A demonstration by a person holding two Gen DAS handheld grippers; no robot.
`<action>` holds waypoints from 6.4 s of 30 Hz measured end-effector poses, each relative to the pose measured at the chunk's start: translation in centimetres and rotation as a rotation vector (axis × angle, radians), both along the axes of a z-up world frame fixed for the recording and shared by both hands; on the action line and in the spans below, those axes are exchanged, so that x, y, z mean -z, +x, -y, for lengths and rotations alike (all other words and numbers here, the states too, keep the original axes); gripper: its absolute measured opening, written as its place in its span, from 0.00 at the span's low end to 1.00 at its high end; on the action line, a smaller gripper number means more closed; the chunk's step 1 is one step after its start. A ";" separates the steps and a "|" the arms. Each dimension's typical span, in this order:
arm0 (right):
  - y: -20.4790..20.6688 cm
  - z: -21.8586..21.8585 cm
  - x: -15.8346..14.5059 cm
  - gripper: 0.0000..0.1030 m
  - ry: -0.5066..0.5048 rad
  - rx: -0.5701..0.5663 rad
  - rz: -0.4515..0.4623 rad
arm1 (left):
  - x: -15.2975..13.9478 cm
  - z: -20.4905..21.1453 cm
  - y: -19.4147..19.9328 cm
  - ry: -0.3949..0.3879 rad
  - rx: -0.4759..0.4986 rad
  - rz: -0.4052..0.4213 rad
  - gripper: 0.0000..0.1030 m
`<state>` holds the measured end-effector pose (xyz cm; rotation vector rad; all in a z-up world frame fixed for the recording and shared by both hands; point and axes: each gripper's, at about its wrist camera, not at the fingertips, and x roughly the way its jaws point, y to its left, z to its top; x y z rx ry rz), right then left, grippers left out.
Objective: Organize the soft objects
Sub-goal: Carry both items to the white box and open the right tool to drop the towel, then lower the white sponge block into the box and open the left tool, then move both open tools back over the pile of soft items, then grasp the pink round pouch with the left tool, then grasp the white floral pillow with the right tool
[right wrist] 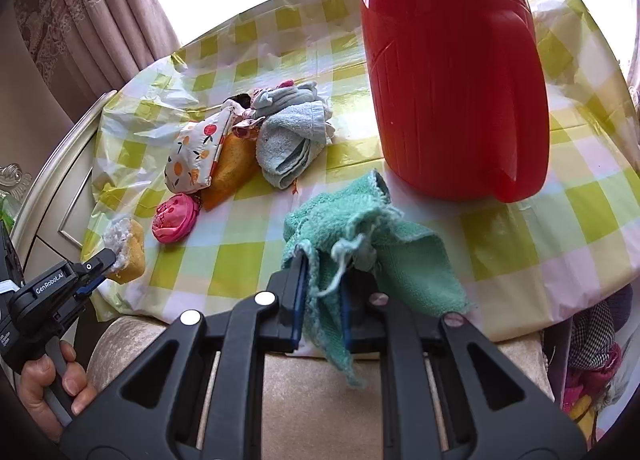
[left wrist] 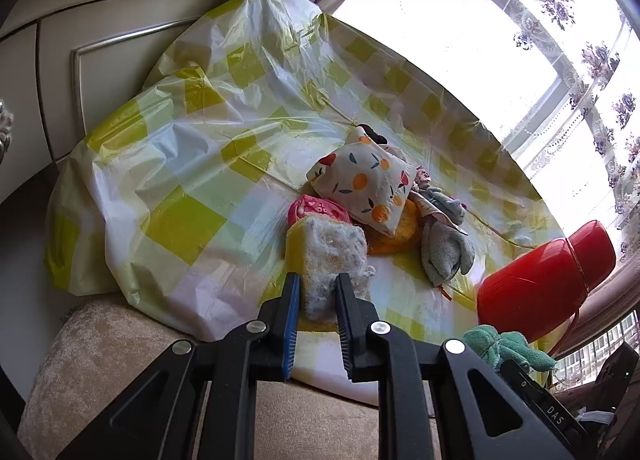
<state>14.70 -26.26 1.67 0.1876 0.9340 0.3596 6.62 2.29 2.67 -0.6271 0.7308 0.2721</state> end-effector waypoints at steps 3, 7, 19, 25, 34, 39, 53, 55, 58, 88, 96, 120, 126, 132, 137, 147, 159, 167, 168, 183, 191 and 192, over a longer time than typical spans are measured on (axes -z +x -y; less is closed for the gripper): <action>-0.5 1.0 -0.3 0.16 0.014 0.011 -0.001 | -0.4 1.2 -0.2 0.000 0.032 0.006 0.18; -1.2 2.3 -0.9 0.16 0.033 0.018 0.012 | -0.8 2.8 -0.3 0.002 0.076 0.016 0.18; -4.0 9.6 -3.0 0.16 0.059 0.127 0.049 | -1.2 7.6 0.5 0.008 0.188 0.021 0.18; -5.6 16.3 -3.9 0.16 0.047 0.255 0.058 | -1.8 10.9 1.1 0.007 0.261 0.030 0.18; -9.0 26.3 -4.3 0.16 -0.013 0.462 0.040 | -2.4 17.2 2.1 0.007 0.401 0.041 0.18; -11.5 31.3 -3.1 0.16 -0.049 0.584 -0.010 | -2.6 20.1 2.4 0.014 0.466 0.043 0.18; -15.3 37.7 0.0 0.62 -0.024 0.794 -0.134 | -3.3 27.3 3.2 0.028 0.638 0.042 0.18; -15.3 38.2 -0.3 0.66 -0.014 0.811 -0.123 | -3.2 29.0 3.4 0.023 0.687 0.041 0.18; -15.3 38.9 -0.2 0.67 -0.007 0.831 -0.116 | -3.0 31.7 3.7 0.006 0.767 0.035 0.18; -15.0 40.9 0.3 0.71 0.045 0.847 -0.107 | -1.1 46.5 6.9 0.046 1.121 0.009 0.51; -13.4 36.7 -1.2 0.71 0.010 0.730 -0.048 | -2.2 41.3 5.3 0.109 1.031 0.055 0.57; -8.0 13.7 -6.9 1.00 -0.305 0.274 0.305 | -6.9 21.3 2.4 0.559 0.453 0.292 0.87; -6.4 9.4 -5.5 1.00 -0.199 0.118 0.240 | -5.3 13.0 4.4 0.390 0.326 0.178 0.87; -4.6 4.1 -4.3 1.00 -0.155 -0.006 0.205 | -1.7 4.6 7.8 0.271 0.242 -0.039 0.87; -3.0 0.8 -3.3 1.00 -0.135 -0.064 0.155 | 1.4 1.1 10.2 0.241 0.231 -0.186 0.87; 0.1 -3.6 -2.2 1.00 -0.132 -0.108 0.107 | 5.2 0.0 14.9 0.309 0.273 -0.354 0.87; 5.0 -10.3 -2.1 1.00 -0.170 -0.151 0.122 | 6.5 -0.8 15.5 0.326 0.283 -0.323 0.74; 7.9 -15.7 -2.1 1.00 -0.192 -0.136 0.118 | 5.3 -5.0 11.9 0.180 0.082 -0.237 0.73; 8.3 -16.4 -2.1 1.00 -0.199 -0.133 0.115 | 5.1 -5.8 11.2 0.162 0.042 -0.223 0.73; 12.7 -25.5 0.1 1.00 -0.229 -0.108 0.049 | 4.6 -9.9 6.0 0.069 -0.222 -0.097 0.73; 15.1 -28.3 2.6 1.00 -0.331 -0.093 0.000 | 5.0 -10.1 6.3 0.052 -0.221 -0.095 0.73; 14.9 -28.4 2.7 1.00 -0.336 -0.104 0.011 | 5.0 -10.2 6.3 0.050 -0.222 -0.094 0.73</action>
